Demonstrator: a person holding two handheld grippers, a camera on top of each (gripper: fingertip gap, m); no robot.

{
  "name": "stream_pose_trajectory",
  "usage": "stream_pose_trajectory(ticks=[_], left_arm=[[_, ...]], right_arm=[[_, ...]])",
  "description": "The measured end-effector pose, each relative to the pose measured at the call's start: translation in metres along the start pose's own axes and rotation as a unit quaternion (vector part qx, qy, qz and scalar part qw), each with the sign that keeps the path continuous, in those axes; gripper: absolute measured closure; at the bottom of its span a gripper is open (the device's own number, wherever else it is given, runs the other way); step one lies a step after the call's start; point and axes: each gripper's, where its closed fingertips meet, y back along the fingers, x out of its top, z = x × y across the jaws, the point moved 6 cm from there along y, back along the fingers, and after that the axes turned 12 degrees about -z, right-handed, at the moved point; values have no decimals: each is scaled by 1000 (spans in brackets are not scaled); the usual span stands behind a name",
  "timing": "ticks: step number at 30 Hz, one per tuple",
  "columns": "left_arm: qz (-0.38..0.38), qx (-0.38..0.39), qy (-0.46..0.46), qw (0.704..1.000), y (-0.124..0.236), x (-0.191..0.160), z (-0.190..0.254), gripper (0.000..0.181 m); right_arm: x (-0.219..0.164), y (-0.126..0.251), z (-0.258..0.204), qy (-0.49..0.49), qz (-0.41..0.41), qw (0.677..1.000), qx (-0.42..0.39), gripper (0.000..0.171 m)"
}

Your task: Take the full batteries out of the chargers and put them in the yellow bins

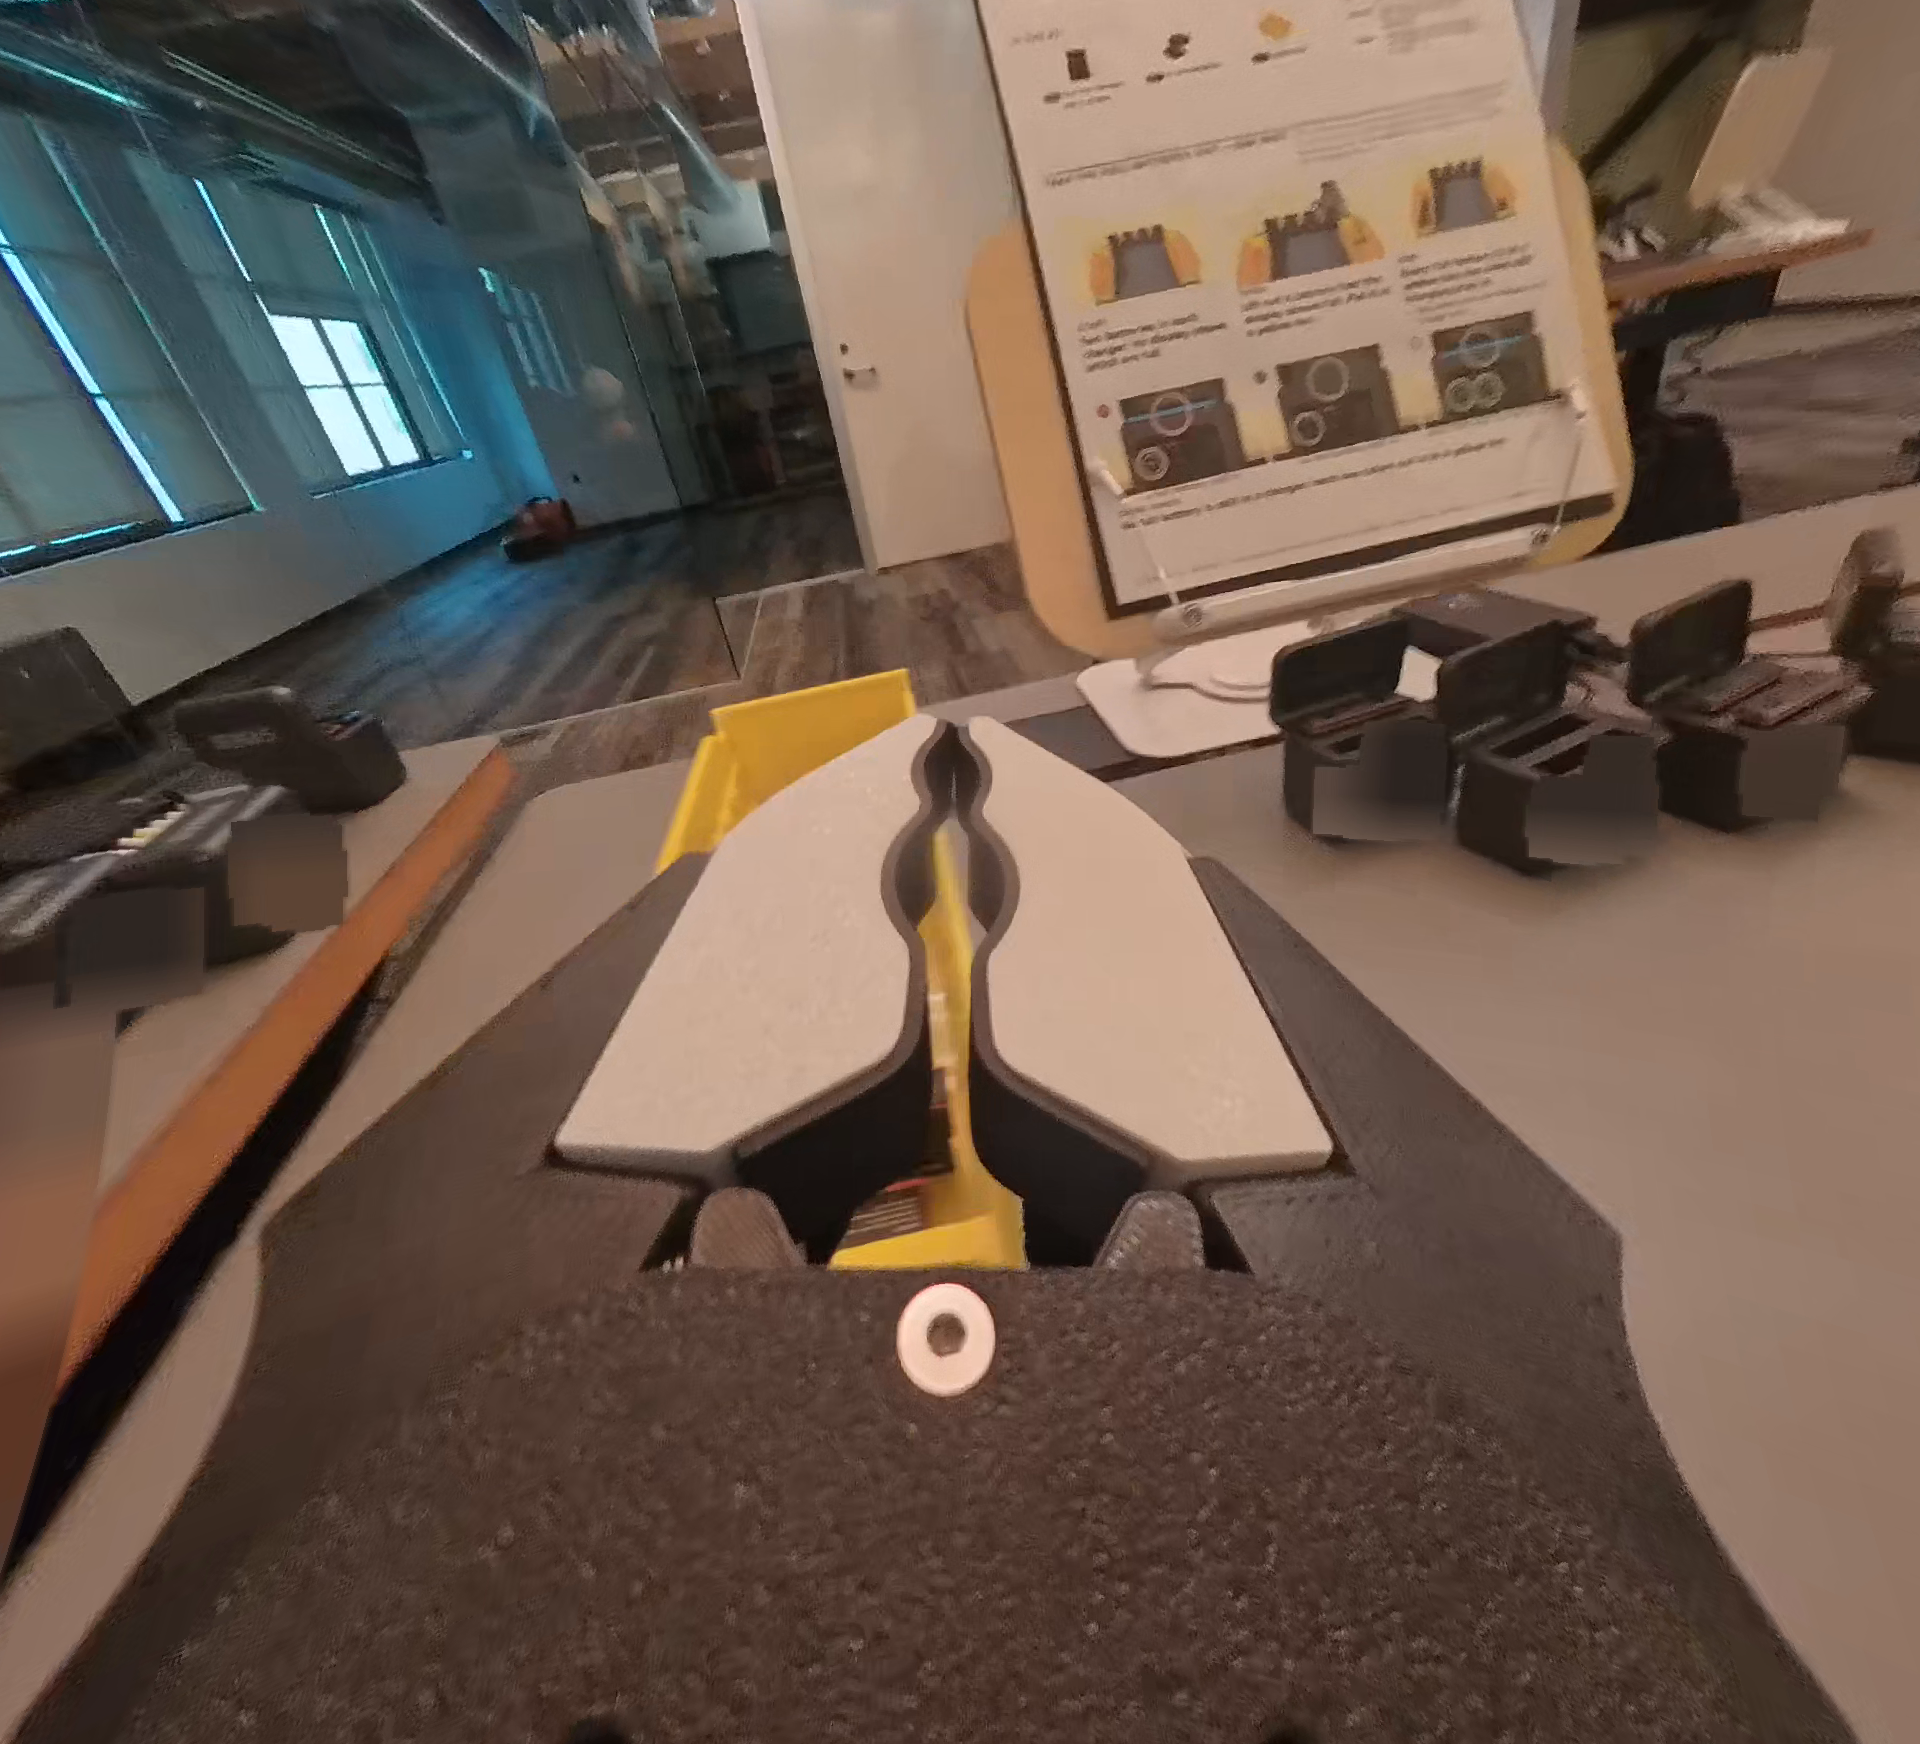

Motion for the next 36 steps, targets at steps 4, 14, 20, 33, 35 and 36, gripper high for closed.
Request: stream_pose_trajectory(ticks=[4,14,20,33,35,36], left_arm=[[-110,-39,-82,990,-8,0,-35,176],[-374,-179,-422,806,-44,-57,-61,158],[-451,-247,-486,706,-66,-72,-46,152],[-540,-255,-542,592,-99,-106,-32,158],[-545,-256,-546,583,-98,-112,-32,161],[-540,-254,-551,583,-99,-112,-32,162]], right_arm=[[-4,-3,-2,1,-14,1000,9,171],[-14,-12,-7,-3,-52,998,33,171],[-19,-16,-9,2,-72,997,40,171],[-22,-18,-9,-1,-83,995,54,171],[-22,-18,-10,0,-84,995,55,171],[-22,-18,-10,1,-84,995,55,171]])
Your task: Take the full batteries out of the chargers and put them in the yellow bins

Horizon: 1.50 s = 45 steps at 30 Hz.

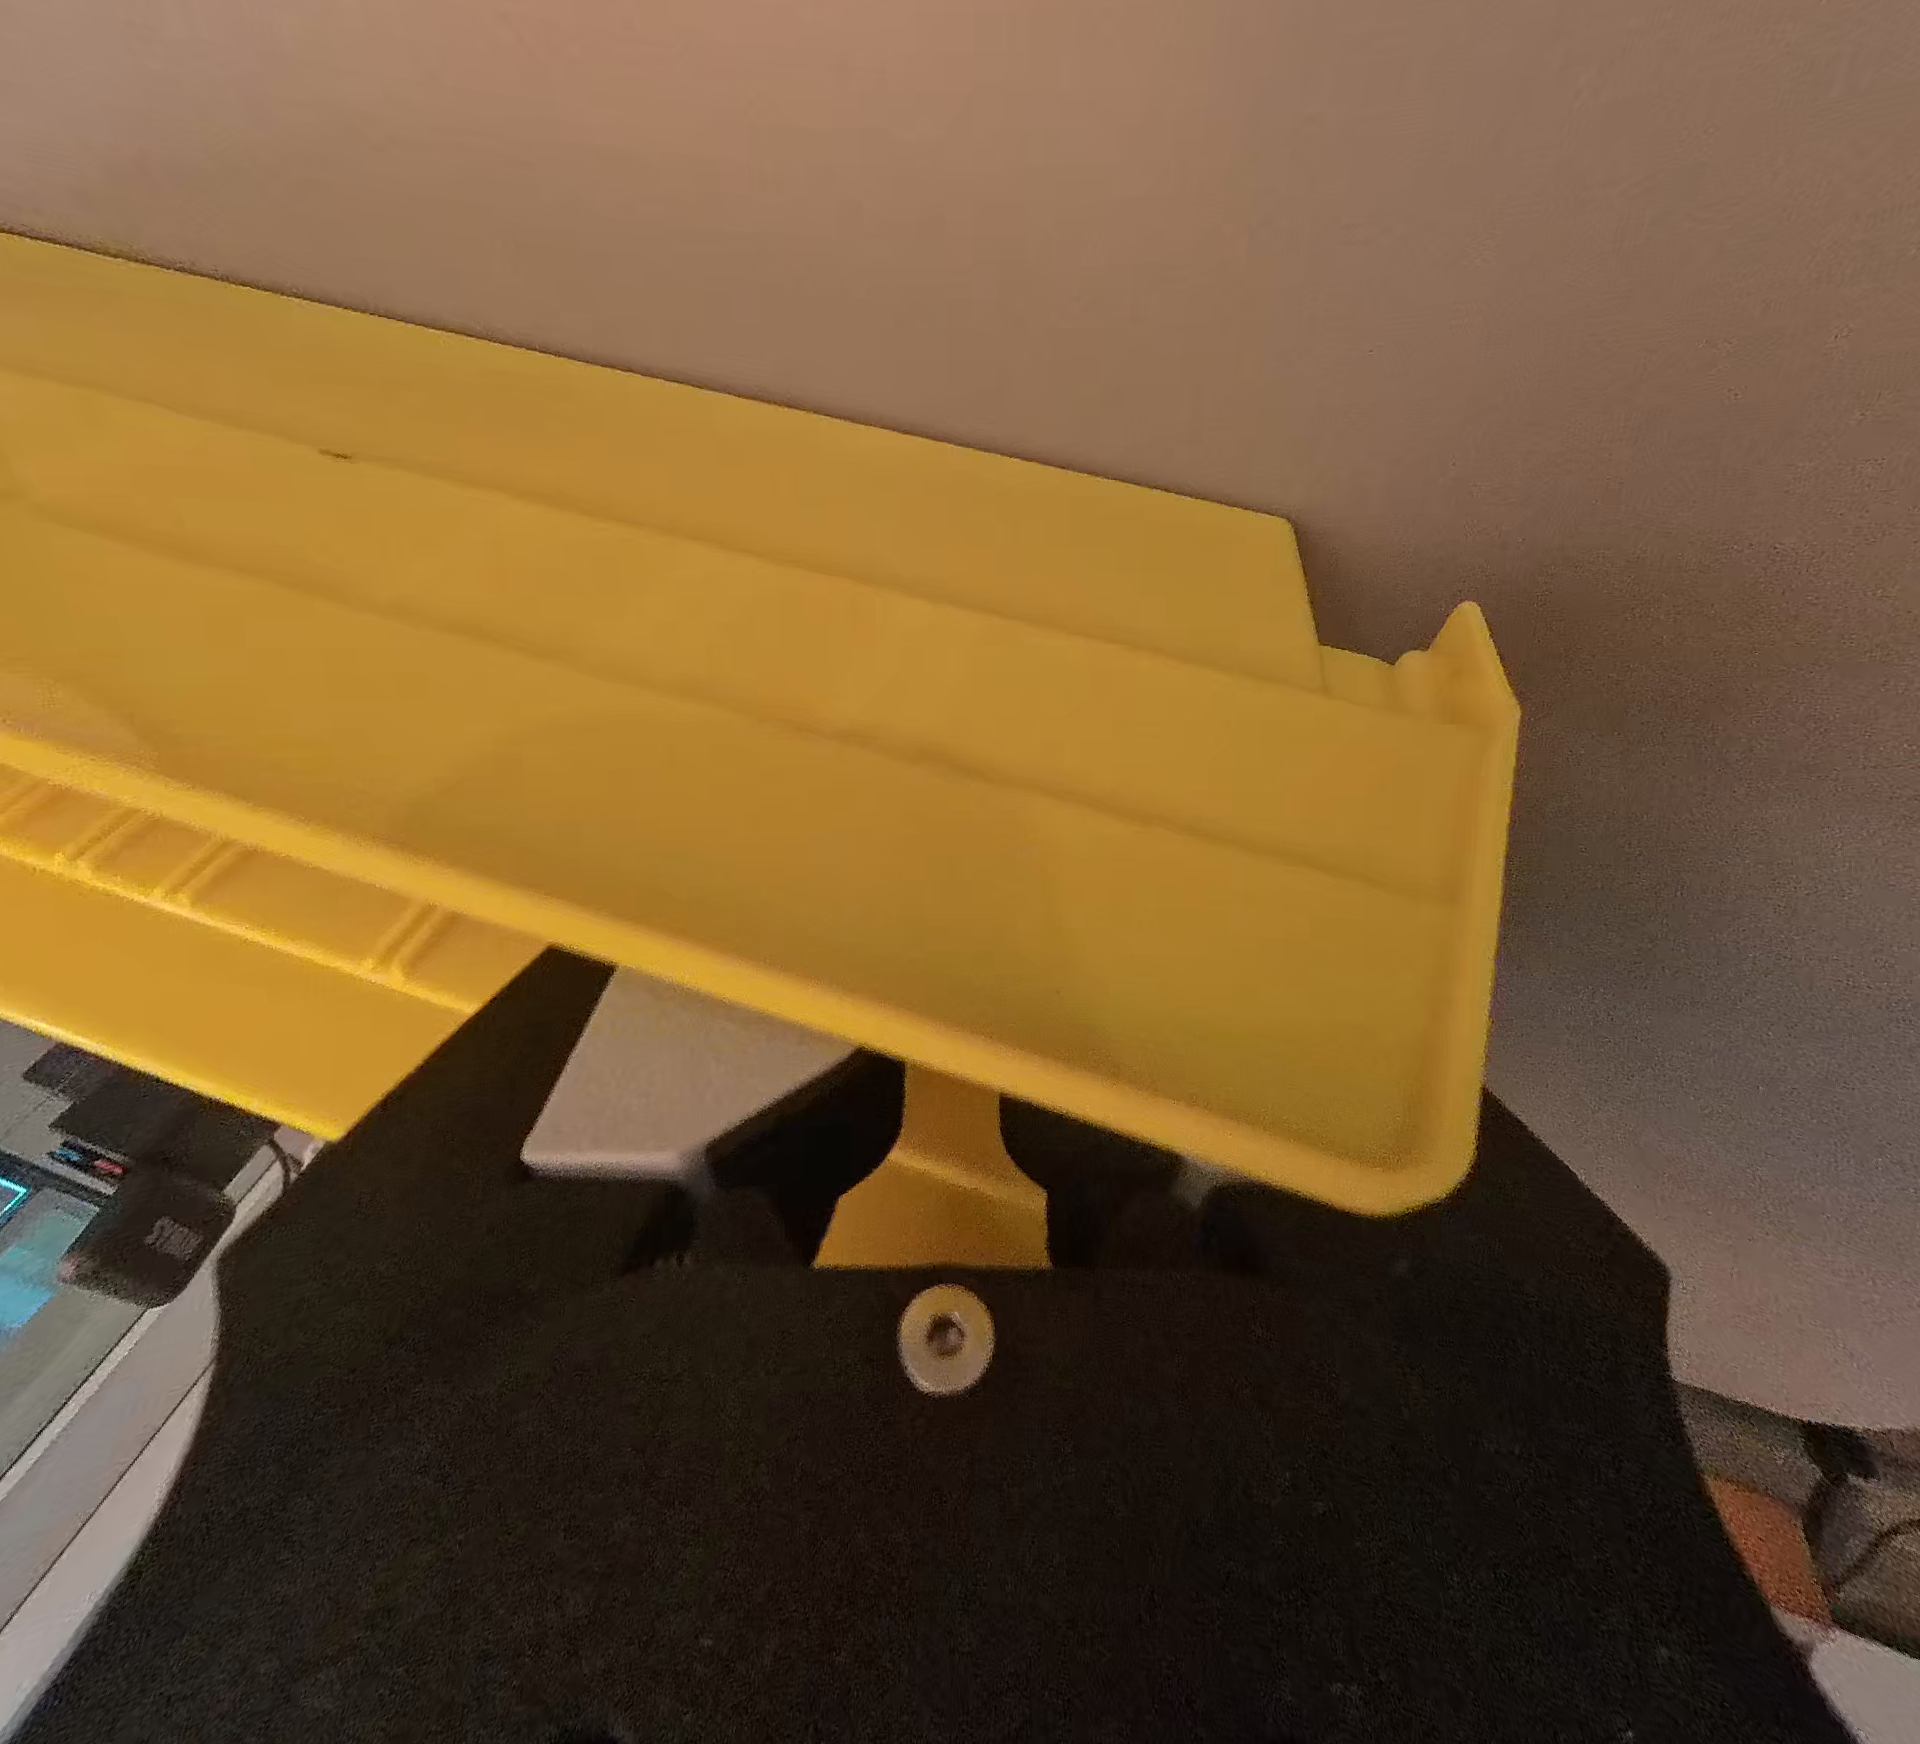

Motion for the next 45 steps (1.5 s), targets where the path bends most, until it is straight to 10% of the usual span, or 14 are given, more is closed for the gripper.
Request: stream_pose_trajectory(ticks=[9,18,27,37,45], left_arm=[[79,-43,89,992,44,-36,-14,165],[317,-143,138,927,117,-46,-21,166],[453,-149,29,879,176,38,4,166],[629,-140,-110,757,213,183,100,166],[664,-190,-112,715,201,224,127,166]], right_arm=[[-1,0,0,-4,-1,1000,5,171],[1,2,-1,-2,4,1000,6,171],[10,9,-16,21,43,998,49,168],[38,45,-92,137,155,954,215,136],[33,53,-108,167,162,938,255,159]])
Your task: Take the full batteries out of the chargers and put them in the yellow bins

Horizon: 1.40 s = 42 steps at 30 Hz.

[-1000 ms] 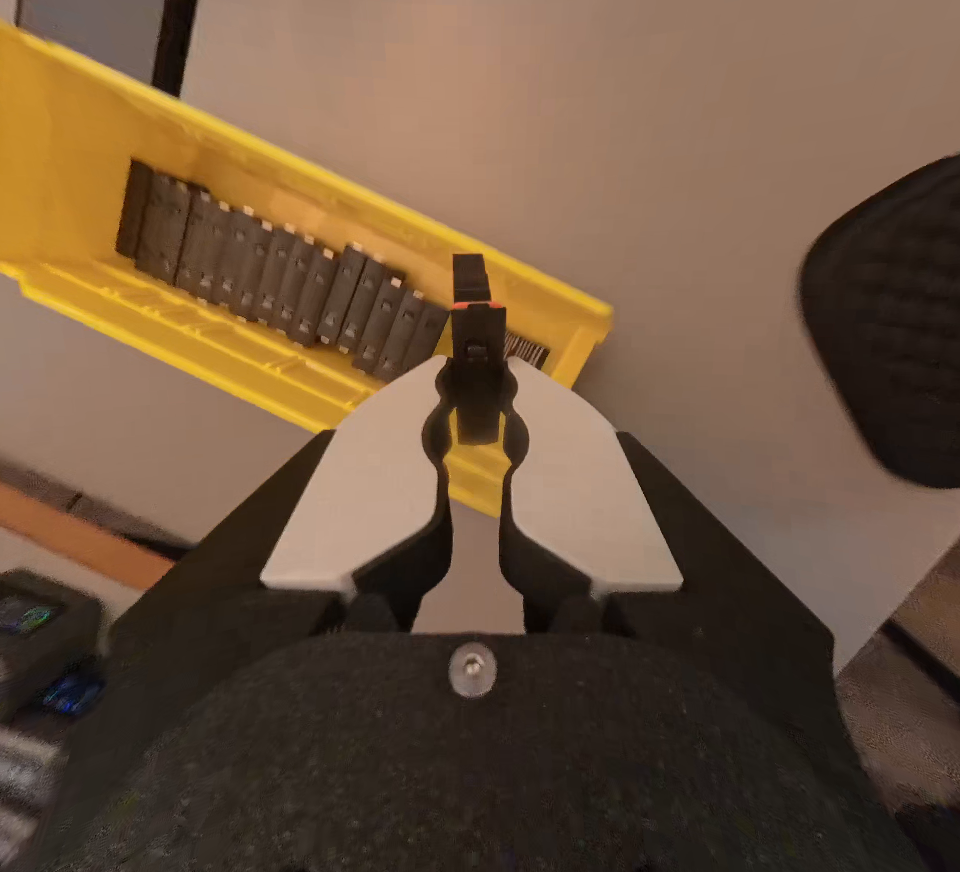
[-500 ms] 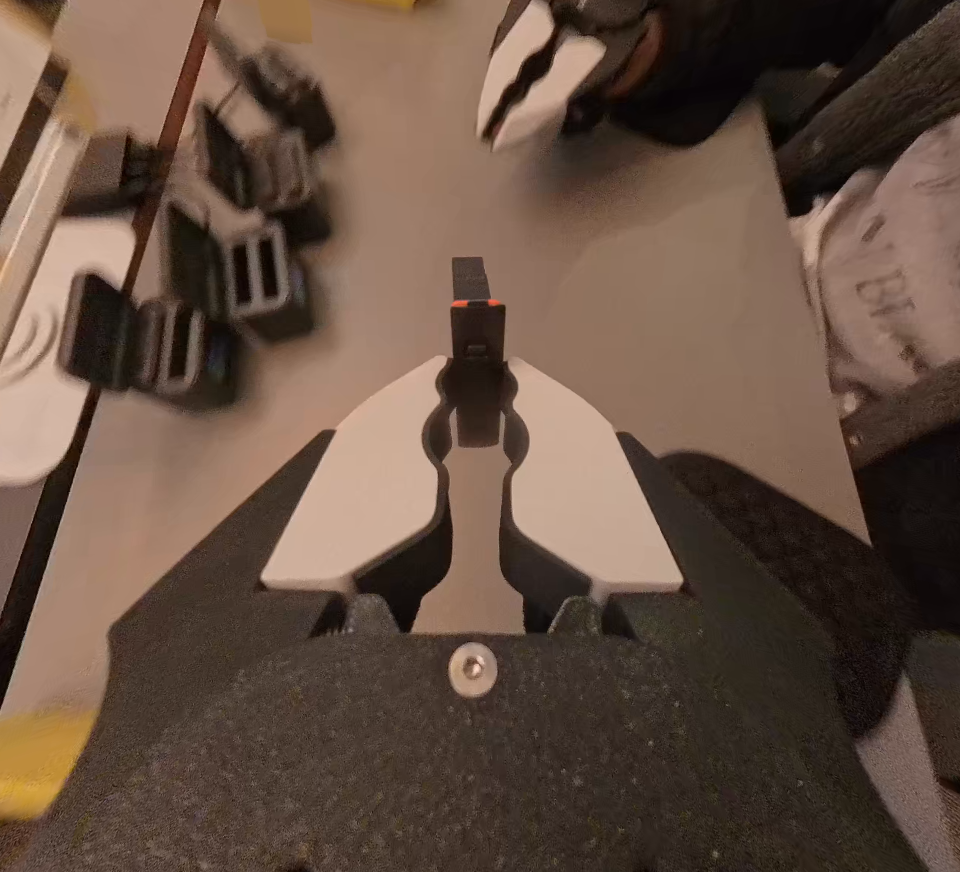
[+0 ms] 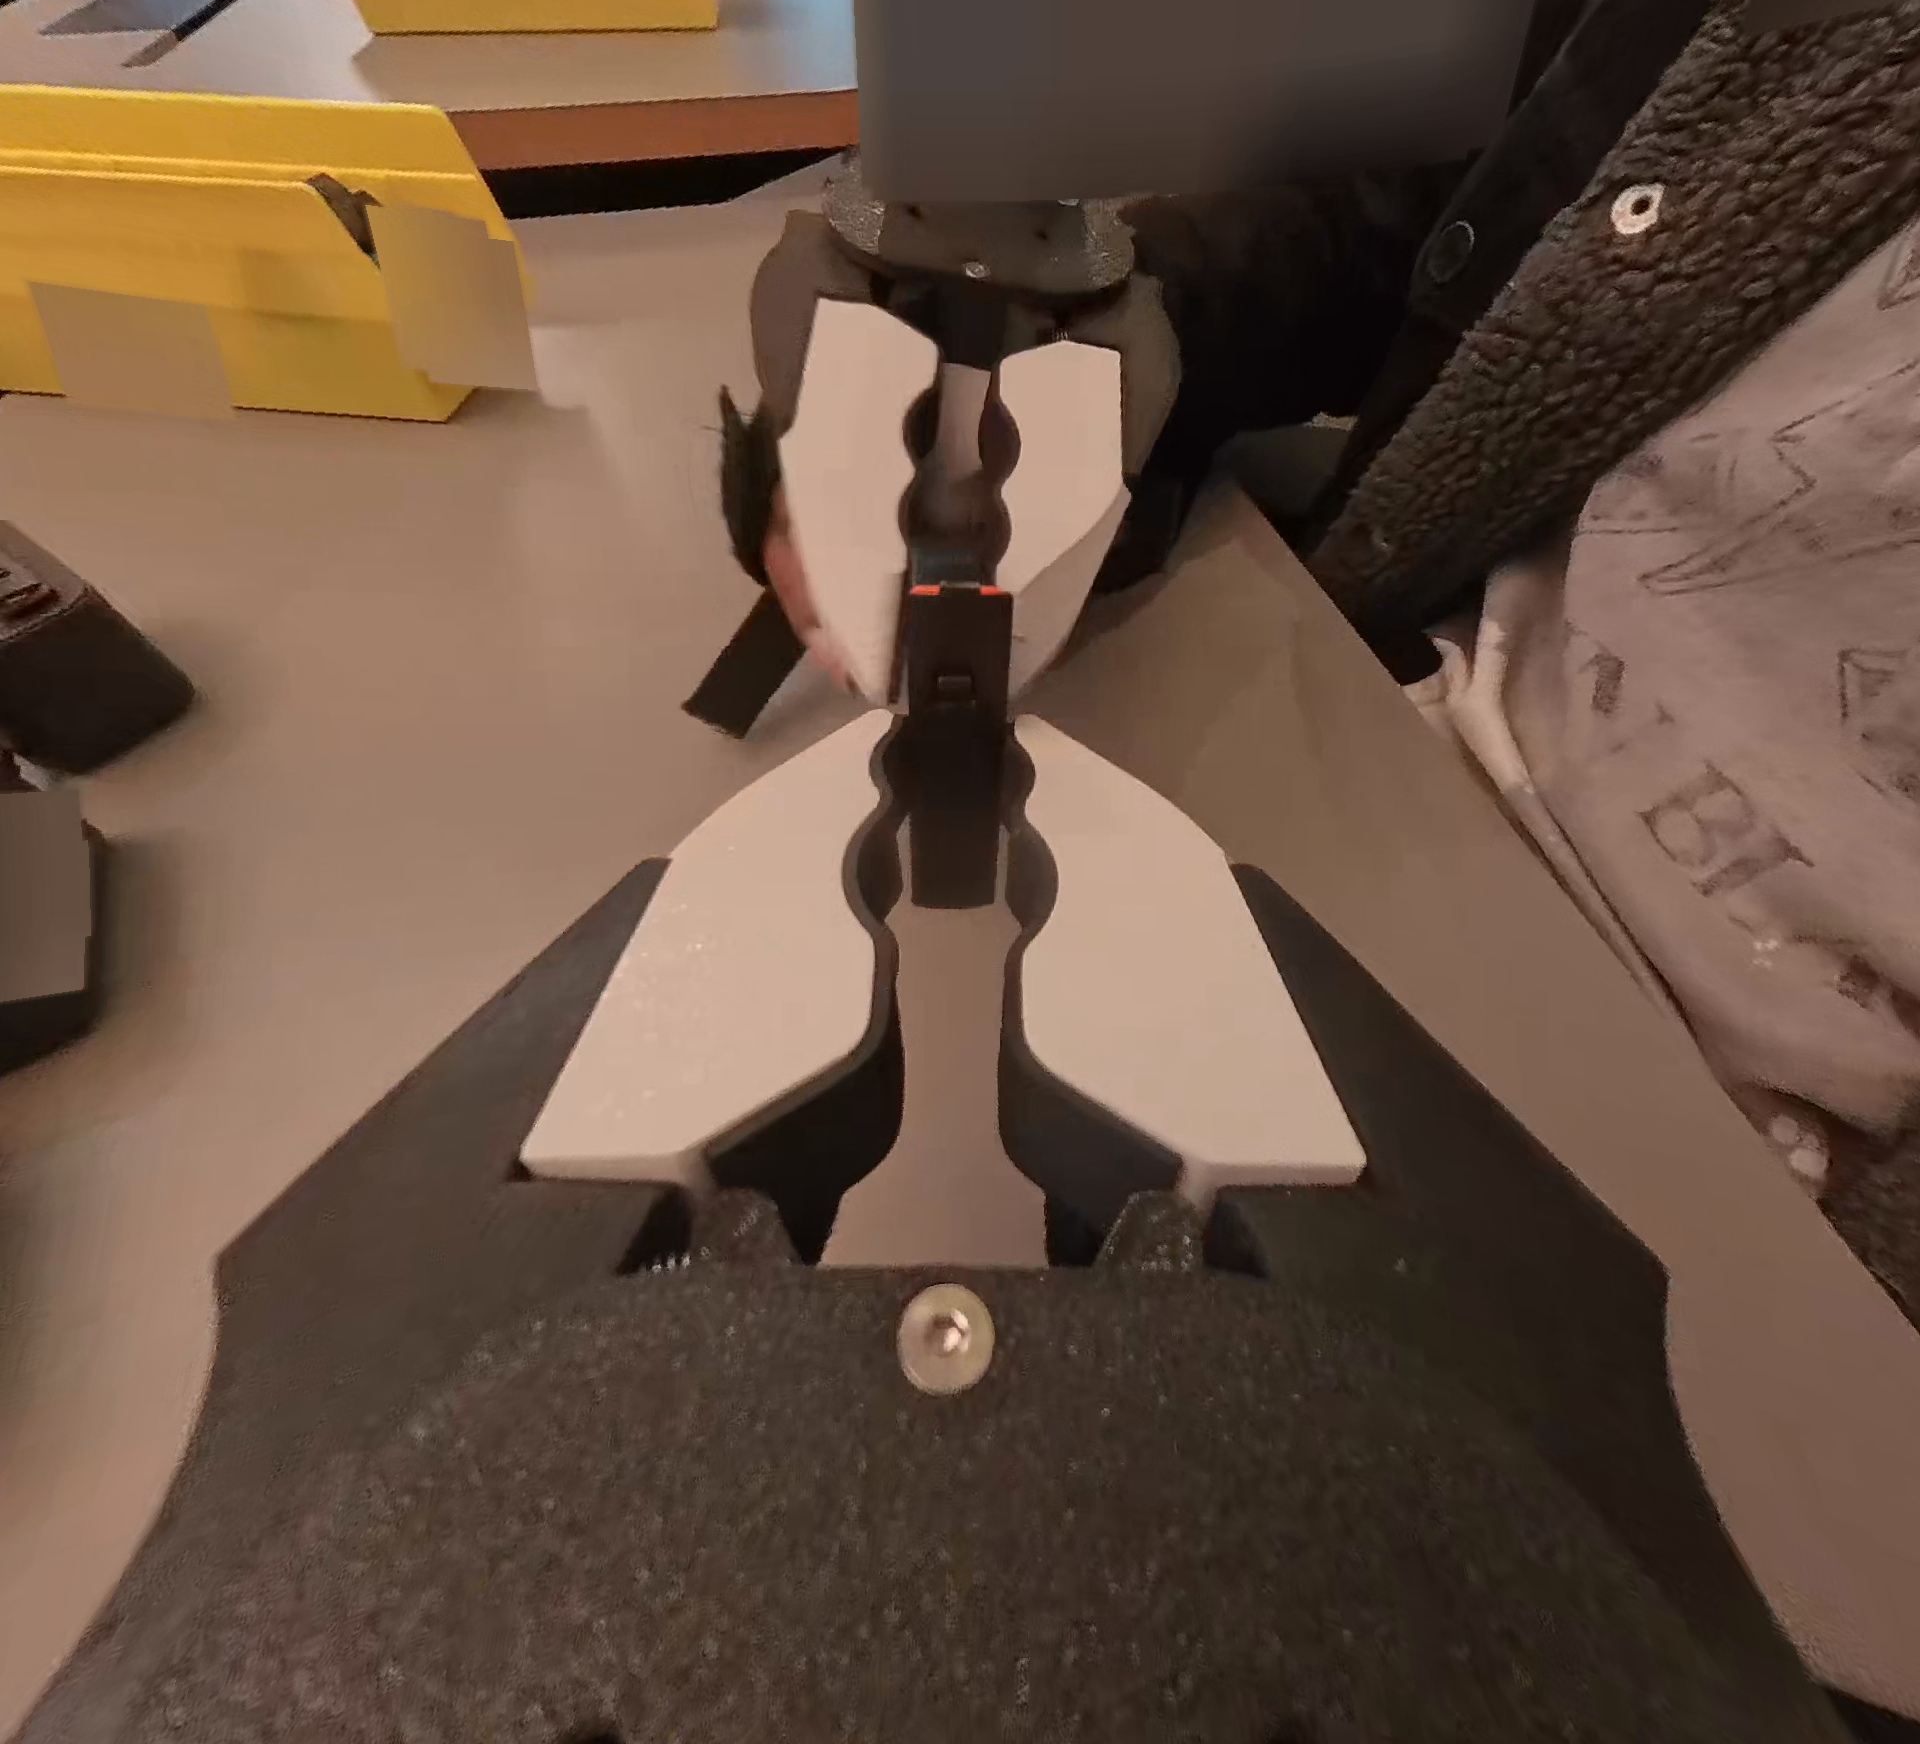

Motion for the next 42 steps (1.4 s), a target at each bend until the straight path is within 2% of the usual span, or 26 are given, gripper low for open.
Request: stream_pose_trajectory(ticks=[6,8,10,12,13,16,18,23,26,27,31,34,36,39,42], left_arm=[[44,5,28,999,-1,-4,-6,161],[61,-2,65,996,4,-7,-12,144],[80,2,125,989,11,-10,-23,139],[99,7,196,976,15,-13,-36,140],[119,-2,230,966,16,-12,-40,140],[168,-33,325,930,14,-11,-48,143],[179,-56,374,908,5,-13,-48,144],[182,-79,438,877,-14,-13,-44,142],[175,-77,474,859,-20,-19,-45,148],[175,-87,481,855,-22,-20,-44,156],[148,-79,481,860,-22,-24,-45,161],[147,-76,457,874,-18,-21,-44,164],[149,-66,437,885,-13,-19,-46,165],[125,-15,377,917,-2,-18,-49,166],[88,34,307,947,4,-16,-48,166]], right_arm=[[1,4,4,23,-3,999,-30,161],[3,10,10,48,-6,996,-72,161],[2,16,20,91,-19,986,-141,161],[-2,19,29,171,-57,955,-237,161],[-5,20,33,221,-82,929,-285,161],[-13,15,34,383,-145,821,-397,161],[-17,9,30,451,-162,764,-431,161],[-27,-4,26,514,-193,709,-442,161],[-32,-12,18,542,-190,699,-425,161],[-33,-14,16,546,-190,698,-423,161],[-35,-15,17,537,-191,707,-417,160],[-33,-15,15,505,-180,741,-404,148],[-29,-11,16,461,-163,782,-387,142],[-25,-4,23,355,-136,857,-348,132],[-26,-1,29,186,-102,947,-241,129]])
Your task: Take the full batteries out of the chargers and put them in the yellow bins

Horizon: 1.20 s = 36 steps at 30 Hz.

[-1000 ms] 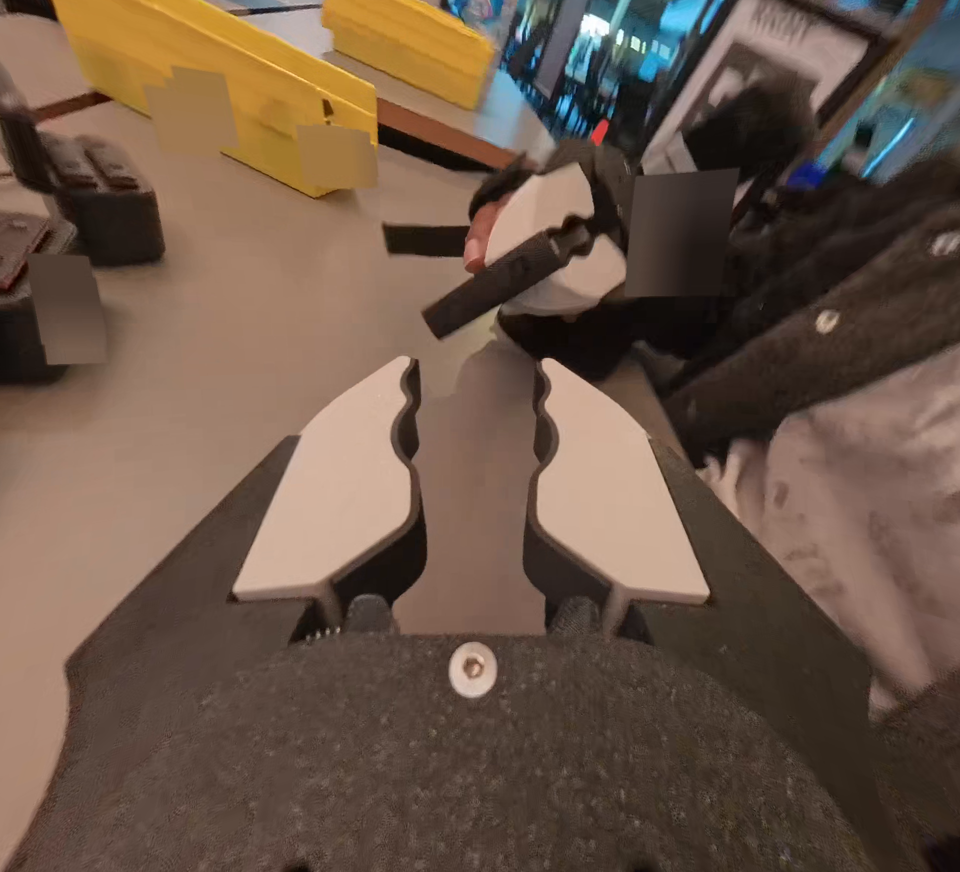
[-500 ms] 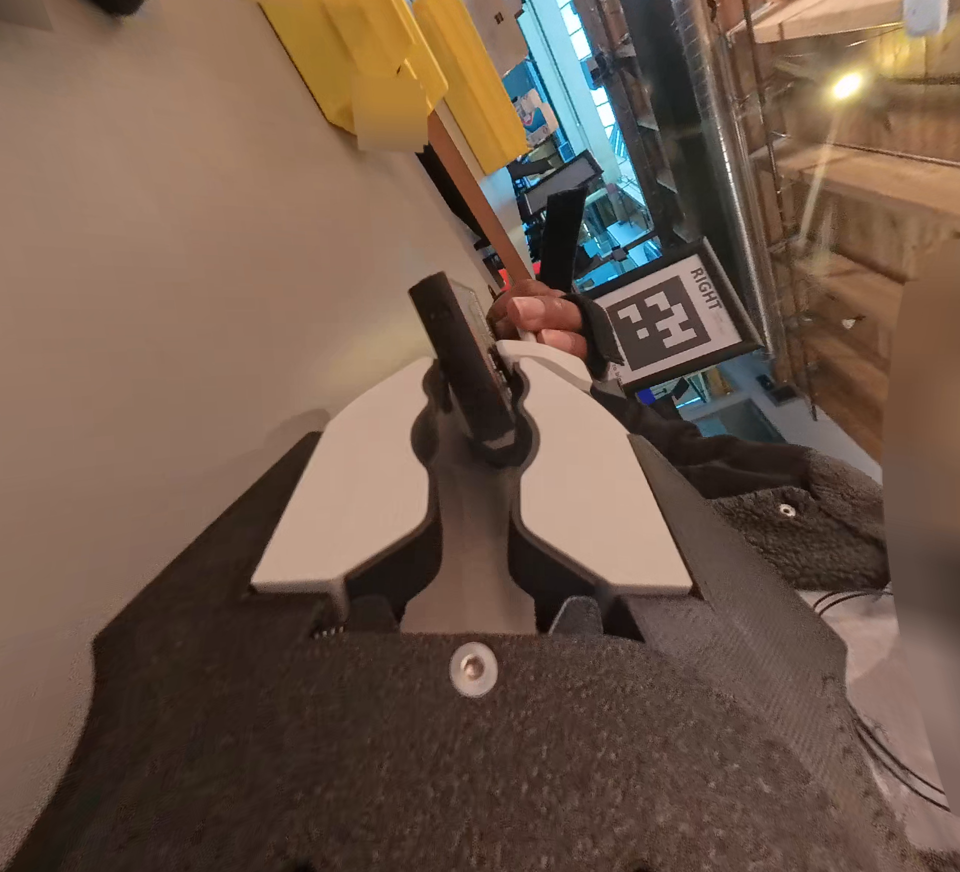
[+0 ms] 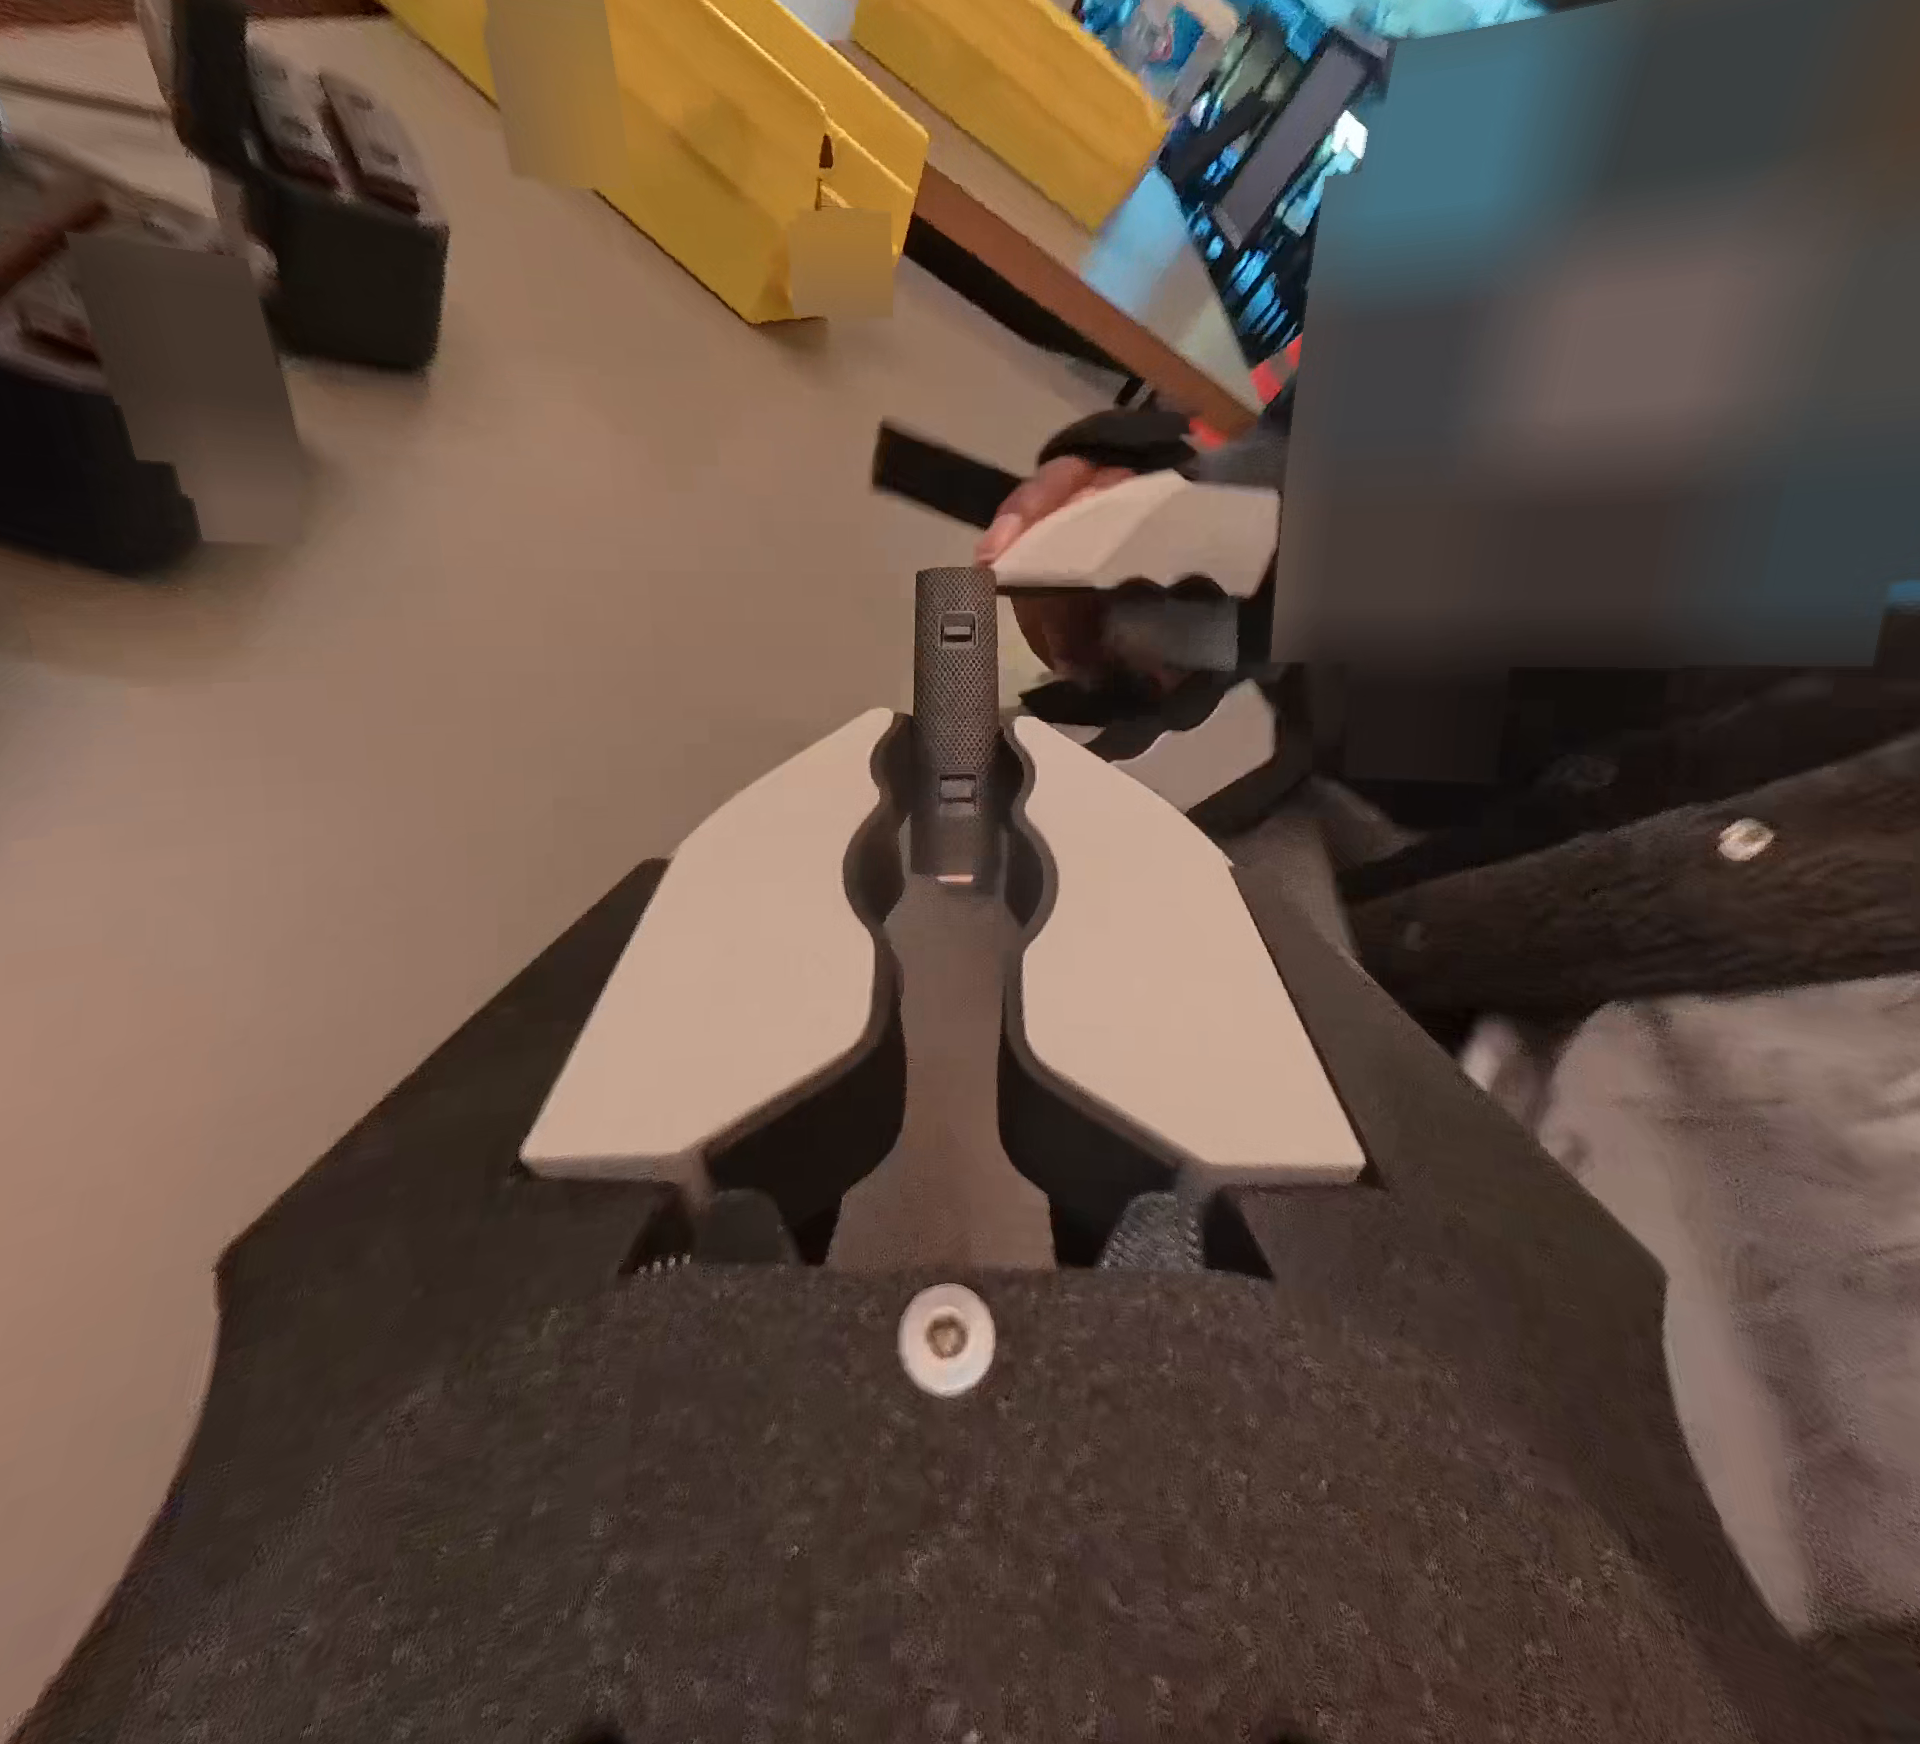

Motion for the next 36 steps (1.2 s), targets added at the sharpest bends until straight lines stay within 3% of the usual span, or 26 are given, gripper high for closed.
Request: stream_pose_trajectory(ticks=[4,7,8,10,14,18,21,24,26,28,32,36], left_arm=[[-52,59,-132,988,-5,-6,10,166],[-78,62,-216,971,-14,-12,26,166],[-82,60,-231,968,-17,-13,30,166],[-91,64,-254,961,-21,-16,34,166],[-95,84,-293,948,-20,-16,39,165],[-154,121,-337,921,-24,-21,42,156],[-192,143,-366,899,-25,-25,43,165],[-212,142,-364,896,-26,-25,45,165],[-222,143,-359,895,-22,-20,42,165],[-224,159,-338,900,-11,-2,35,165],[-223,233,-270,907,21,54,-2,165],[-243,300,-225,894,42,100,-54,165]], right_arm=[[0,1,4,-189,30,967,170,121],[-4,1,-1,-211,18,950,230,125],[-5,0,-6,-207,9,946,247,130],[-4,2,-13,-191,0,943,272,156],[-2,5,-14,-177,6,943,280,161],[-3,4,-20,-138,-4,953,268,161],[-3,5,-23,-126,-4,953,276,161],[-3,5,-24,-131,-8,951,280,161],[-6,2,-19,-142,-18,954,264,147],[-12,0,-10,-153,-29,958,241,135],[-23,-3,5,-180,-43,960,211,136],[-29,-5,6,-186,-59,959,204,138]])
